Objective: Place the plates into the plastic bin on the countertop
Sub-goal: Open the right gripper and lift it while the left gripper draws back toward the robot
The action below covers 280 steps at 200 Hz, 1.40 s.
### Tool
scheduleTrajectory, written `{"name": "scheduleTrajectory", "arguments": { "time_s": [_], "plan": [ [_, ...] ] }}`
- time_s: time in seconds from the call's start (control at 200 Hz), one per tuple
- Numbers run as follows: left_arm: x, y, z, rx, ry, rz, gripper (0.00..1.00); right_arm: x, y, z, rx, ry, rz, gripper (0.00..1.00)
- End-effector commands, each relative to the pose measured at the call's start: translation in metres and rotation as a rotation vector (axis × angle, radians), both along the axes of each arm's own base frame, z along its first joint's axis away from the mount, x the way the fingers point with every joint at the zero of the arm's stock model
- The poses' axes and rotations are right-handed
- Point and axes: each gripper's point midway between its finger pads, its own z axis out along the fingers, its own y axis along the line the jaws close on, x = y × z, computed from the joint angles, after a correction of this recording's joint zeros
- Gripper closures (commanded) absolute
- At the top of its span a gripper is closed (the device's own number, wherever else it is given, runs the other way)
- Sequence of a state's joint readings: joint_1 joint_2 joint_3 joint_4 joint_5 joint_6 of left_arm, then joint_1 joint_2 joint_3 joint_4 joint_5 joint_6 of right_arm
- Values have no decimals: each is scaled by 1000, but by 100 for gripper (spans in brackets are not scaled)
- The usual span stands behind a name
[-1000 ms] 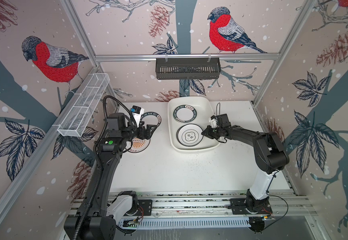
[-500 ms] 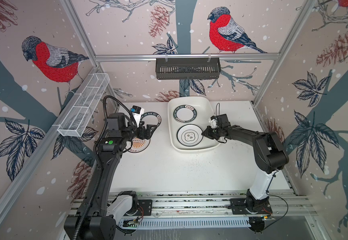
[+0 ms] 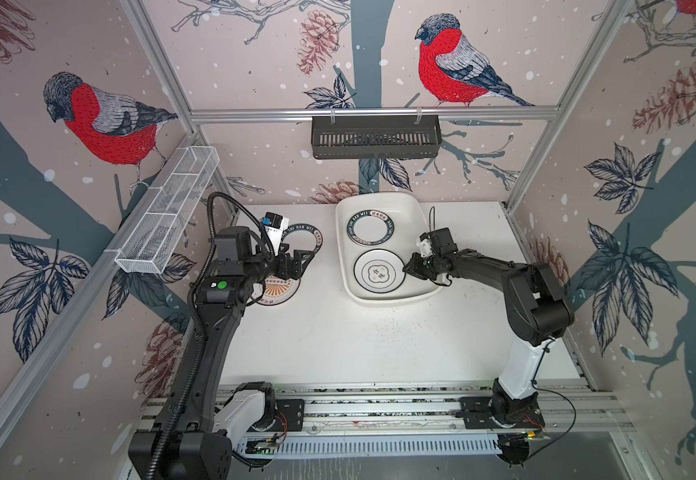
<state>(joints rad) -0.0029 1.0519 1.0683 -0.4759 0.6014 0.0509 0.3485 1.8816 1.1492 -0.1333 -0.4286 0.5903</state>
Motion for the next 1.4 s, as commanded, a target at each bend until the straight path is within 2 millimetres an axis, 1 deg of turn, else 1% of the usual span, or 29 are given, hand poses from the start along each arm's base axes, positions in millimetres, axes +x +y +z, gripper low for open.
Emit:
{"name": "scheduleTrajectory", "arguments": {
  "time_s": [0.0, 0.095, 0.235, 0.335, 0.355, 0.385, 0.395, 0.405, 0.525, 0.56, 0.62, 0.705, 0.771, 0.876, 0.956, 1.226, 1.336, 1.396],
  "plan": [
    [7, 2, 9, -11, -42, 23, 11, 3, -2, 5, -43, -30, 2, 81],
    [12, 10, 5, -3, -31, 80, 11, 6, -5, 15, -53, -57, -12, 79],
    [23, 26, -4, 18, -12, 192, 11, 12, -7, 40, -55, -116, -30, 78],
    [31, 43, -15, 11, 19, 314, 11, 14, -8, 65, -39, -171, -47, 77],
    [32, 47, -17, 8, 25, 346, 11, 14, -7, 73, -29, -187, -48, 77],
    [35, 53, -17, 0, 28, 392, 11, 15, -7, 81, -22, -206, -54, 77],
    [34, 55, -26, 0, 46, 404, 11, 15, -7, 85, -20, -213, -54, 77],
    [34, 56, -29, -3, 56, 415, 11, 15, -7, 89, -16, -222, -57, 77],
    [34, 62, -60, -40, 134, 484, 10, 9, -11, 124, 15, -301, -85, 76],
    [34, 63, -69, -48, 157, 496, 6, 7, -13, 132, 22, -319, -93, 76],
    [32, 68, -86, -61, 198, 547, 6, 0, -17, 148, 34, -358, -106, 76],
    [30, 74, -107, -71, 237, 599, 6, -10, -24, 164, 44, -405, -130, 75],
    [28, 77, -120, -70, 264, 622, 5, -17, -29, 173, 54, -431, -144, 74],
    [25, 83, -133, -51, 281, 661, 5, -28, -35, 179, 54, -450, -155, 73],
    [22, 94, -143, -28, 294, 718, 3, -33, -36, 181, 60, -458, -154, 73],
    [17, 125, -175, -42, 370, 835, 3, -42, -35, 170, 91, -445, -145, 73],
    [15, 135, -190, -75, 418, 872, 3, -45, -34, 165, 101, -441, -143, 73],
    [15, 139, -194, -77, 431, 884, 3, -46, -35, 164, 104, -441, -142, 73]
  ]
}}
